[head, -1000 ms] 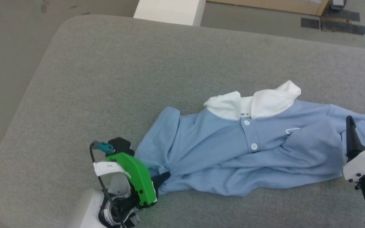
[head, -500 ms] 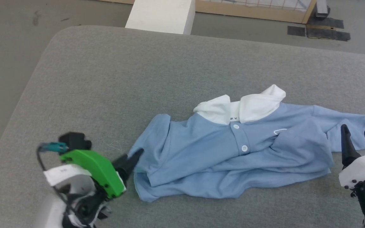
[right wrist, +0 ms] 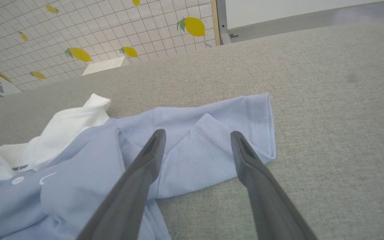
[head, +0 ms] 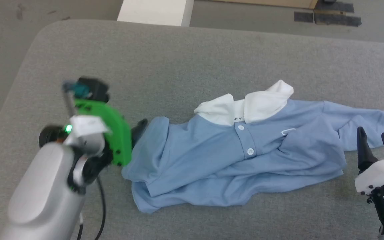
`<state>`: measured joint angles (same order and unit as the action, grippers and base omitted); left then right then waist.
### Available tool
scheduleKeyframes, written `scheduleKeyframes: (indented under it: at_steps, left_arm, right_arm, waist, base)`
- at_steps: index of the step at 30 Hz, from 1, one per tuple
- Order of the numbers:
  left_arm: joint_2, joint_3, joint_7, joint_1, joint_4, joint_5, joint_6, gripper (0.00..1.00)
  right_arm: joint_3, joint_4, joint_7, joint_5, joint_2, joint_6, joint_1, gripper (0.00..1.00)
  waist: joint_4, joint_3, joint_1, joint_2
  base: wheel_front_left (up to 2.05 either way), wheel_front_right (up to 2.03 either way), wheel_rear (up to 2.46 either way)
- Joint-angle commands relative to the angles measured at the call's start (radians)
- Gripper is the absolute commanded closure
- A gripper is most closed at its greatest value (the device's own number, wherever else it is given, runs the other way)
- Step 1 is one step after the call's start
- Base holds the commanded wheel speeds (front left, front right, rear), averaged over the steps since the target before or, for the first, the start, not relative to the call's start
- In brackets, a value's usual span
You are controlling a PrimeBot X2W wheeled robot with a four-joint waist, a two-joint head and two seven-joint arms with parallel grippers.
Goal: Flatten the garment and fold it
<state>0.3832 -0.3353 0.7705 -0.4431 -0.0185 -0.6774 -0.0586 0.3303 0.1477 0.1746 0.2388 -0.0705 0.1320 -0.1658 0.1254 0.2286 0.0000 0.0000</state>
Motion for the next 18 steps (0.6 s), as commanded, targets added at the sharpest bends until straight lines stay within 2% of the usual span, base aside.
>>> scheduleKeyframes:
  at_steps: [1,10,18]
  left_arm:
    - [0.003,-0.029,0.019,-0.056,0.033,0.033,0.017,0.0]
    - [-0.049,-0.154,0.096,-0.23,0.254,0.101,0.074,0.0]
    - [-0.062,-0.21,0.105,-0.306,0.412,0.162,0.082,0.0]
  right_arm:
    - [0.0,-0.006,-0.004,0.003,0.002,-0.001,-0.018,0.0]
    - [0.008,-0.024,0.007,0.0,-0.004,-0.001,-0.035,0.0]
    - [0.009,-0.042,0.017,0.003,-0.007,-0.001,-0.041,0.0]
  waist:
    - [-0.015,0.026,0.0,0.0]
    - [-0.046,0.074,0.0,0.0]
    - [-0.051,0.104,0.0,0.0]
  base:
    - [0.0,0.0,0.0]
    - [0.0,0.0,0.0]
    - [0.0,0.0,0.0]
